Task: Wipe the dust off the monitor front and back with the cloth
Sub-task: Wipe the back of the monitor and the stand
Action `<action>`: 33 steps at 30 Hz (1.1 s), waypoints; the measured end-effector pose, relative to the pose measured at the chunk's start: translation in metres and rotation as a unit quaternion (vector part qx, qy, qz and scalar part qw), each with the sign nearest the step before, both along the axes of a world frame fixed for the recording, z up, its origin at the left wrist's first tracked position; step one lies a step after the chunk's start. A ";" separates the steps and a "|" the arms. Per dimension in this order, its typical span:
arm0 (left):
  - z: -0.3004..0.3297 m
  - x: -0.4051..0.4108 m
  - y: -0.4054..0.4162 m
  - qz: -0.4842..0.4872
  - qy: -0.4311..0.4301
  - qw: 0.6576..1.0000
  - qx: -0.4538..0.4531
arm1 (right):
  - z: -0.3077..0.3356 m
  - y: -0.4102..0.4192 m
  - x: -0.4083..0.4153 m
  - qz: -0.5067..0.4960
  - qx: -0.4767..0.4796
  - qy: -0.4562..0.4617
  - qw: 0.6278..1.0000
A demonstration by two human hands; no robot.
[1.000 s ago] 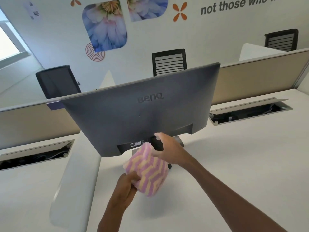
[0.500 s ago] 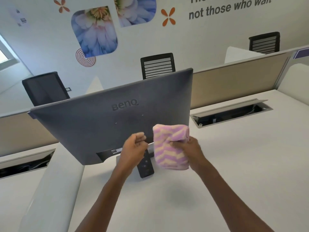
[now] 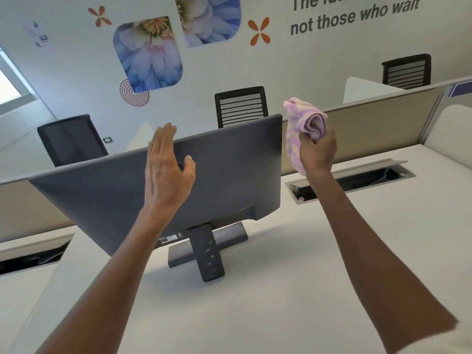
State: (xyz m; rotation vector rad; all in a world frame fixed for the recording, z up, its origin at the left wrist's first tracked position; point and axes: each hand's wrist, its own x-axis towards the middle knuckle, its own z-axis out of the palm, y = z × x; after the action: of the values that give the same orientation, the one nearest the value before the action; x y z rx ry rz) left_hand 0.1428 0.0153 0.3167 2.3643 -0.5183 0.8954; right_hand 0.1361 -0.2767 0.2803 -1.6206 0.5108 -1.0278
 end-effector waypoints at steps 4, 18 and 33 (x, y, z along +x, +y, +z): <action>-0.001 0.007 0.011 0.040 0.055 0.998 0.018 | -0.022 -0.005 0.019 0.091 -0.030 0.064 0.993; 0.006 0.008 0.017 0.071 0.095 0.989 0.091 | -0.168 0.003 0.010 0.197 0.100 0.252 0.942; 0.011 0.005 0.018 0.079 0.112 0.987 0.083 | -0.231 0.077 -0.001 0.255 0.560 0.185 0.766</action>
State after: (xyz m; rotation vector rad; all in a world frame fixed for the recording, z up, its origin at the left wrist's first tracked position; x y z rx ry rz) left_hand 0.1481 0.0336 0.3280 2.6479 -0.3296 0.6631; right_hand 0.1355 -0.1997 0.0489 -0.7380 0.6995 0.1142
